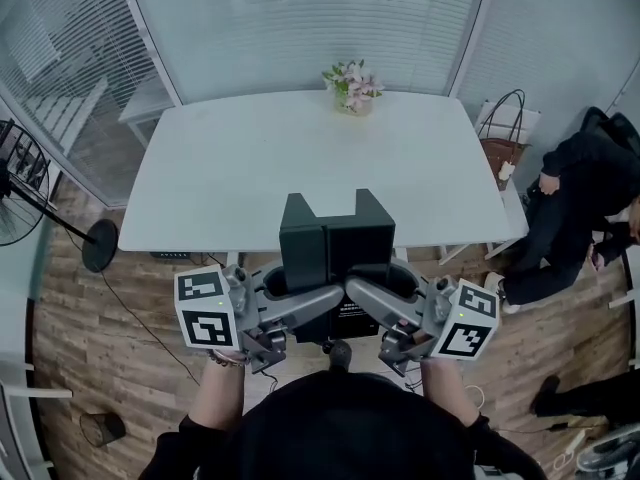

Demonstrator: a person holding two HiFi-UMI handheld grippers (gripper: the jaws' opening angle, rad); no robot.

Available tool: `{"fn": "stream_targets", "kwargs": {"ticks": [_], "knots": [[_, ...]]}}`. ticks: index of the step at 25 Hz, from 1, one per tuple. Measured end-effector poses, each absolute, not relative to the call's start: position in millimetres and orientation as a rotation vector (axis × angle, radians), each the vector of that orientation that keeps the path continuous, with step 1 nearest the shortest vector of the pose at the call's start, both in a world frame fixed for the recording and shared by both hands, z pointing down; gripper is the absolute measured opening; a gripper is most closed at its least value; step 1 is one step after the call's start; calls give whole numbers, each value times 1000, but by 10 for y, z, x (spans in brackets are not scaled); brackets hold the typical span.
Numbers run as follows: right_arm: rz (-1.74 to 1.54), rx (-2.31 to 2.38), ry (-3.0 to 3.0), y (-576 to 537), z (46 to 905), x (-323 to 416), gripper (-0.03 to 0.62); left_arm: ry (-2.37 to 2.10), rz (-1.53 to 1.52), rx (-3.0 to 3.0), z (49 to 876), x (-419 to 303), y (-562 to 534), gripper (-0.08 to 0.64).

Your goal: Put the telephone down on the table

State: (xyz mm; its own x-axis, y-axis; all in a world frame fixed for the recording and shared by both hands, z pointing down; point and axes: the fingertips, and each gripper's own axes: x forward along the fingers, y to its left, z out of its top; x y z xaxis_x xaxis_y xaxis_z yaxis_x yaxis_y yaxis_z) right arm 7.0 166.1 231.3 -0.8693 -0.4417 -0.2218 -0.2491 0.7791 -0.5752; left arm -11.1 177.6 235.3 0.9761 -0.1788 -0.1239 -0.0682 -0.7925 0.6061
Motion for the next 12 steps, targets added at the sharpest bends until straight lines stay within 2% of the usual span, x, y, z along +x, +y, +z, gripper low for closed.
{"fn": "stream_targets", "kwargs": {"ticks": [12], "knots": [[-788,-495,2653,1248,2359,319,192,-204,-254,2477,2406,144,1367,176]]}}
